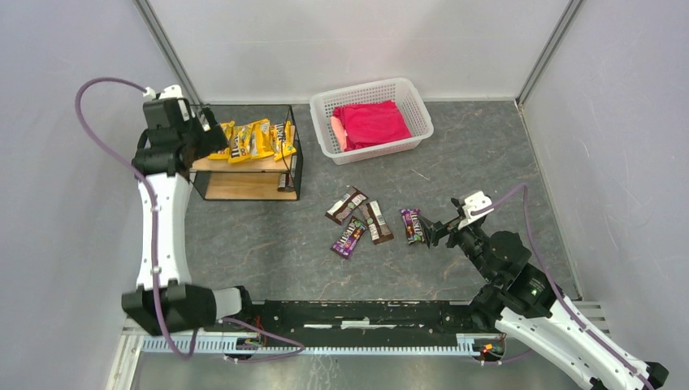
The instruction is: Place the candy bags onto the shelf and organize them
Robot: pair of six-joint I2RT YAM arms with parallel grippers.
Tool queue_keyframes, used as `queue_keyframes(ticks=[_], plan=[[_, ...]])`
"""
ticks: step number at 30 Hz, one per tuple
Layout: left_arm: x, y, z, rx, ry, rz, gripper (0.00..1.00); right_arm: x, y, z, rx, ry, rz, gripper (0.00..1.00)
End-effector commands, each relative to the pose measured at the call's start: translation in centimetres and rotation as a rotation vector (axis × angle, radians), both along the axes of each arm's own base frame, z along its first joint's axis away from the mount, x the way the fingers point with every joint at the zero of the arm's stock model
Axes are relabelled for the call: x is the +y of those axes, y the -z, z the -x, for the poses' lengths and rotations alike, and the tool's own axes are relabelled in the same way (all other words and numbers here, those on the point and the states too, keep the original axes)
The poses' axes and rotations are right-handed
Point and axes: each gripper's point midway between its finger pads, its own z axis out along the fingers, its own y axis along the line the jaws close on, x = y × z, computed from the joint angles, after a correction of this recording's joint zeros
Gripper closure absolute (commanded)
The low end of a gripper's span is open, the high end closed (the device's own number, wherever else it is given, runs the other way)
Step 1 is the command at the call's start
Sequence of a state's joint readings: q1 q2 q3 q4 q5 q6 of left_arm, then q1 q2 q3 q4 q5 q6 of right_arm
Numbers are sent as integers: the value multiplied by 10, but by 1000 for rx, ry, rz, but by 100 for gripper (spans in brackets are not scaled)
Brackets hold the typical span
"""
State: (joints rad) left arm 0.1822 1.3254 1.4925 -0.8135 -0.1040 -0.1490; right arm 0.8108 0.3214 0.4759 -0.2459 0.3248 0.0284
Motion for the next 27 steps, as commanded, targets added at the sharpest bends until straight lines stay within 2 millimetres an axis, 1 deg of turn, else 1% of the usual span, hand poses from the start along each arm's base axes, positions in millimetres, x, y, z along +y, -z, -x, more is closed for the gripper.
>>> queue_keyframes(ticks=[1,2,4,6,7,8,11,13,14,16,18,20,21,22,23,26,27], plan=[[-76,-16,25,-139,201,338,0,-6,-14,1,-43,25,-42,2],[-93,-16,33,-155,258,397,0,-5,-16,2,-49,14,-51,2],[-118,-17,51,-178,342,469,0,-2,-18,3,-52,-4,-57,2],[-139,-15,68,-204,388,501,0,-2,-18,3,-49,-5,-54,2],[-153,-12,76,-210,403,537,0,-2,-18,4,-48,-6,-55,2],[-179,-3,87,-193,458,577,1,0,-17,5,-48,-16,-59,2],[-228,15,110,-186,534,649,1,4,-13,5,-36,-29,-62,2],[-257,32,121,-161,575,666,1,5,-13,5,-31,-33,-54,2],[-272,44,125,-137,591,664,1,3,-12,4,-27,-24,-47,2],[-310,68,137,-93,645,629,1,1,-10,2,-25,-6,-39,2],[-350,92,150,-48,713,533,0,2,-9,1,-23,-5,-37,2],[-379,119,157,15,779,354,0,3,-6,-1,-13,-3,-28,2],[-391,126,159,26,793,262,0,4,-4,-2,-5,-1,-22,2],[-393,146,157,69,788,174,0,5,-2,-2,3,-5,-19,2],[-397,153,151,78,771,112,0,6,-1,-1,7,-9,-15,2],[-398,188,137,136,717,-31,0,6,1,-1,10,-13,-11,2],[-398,193,134,144,705,-63,0,6,2,-1,11,-13,-11,2]])
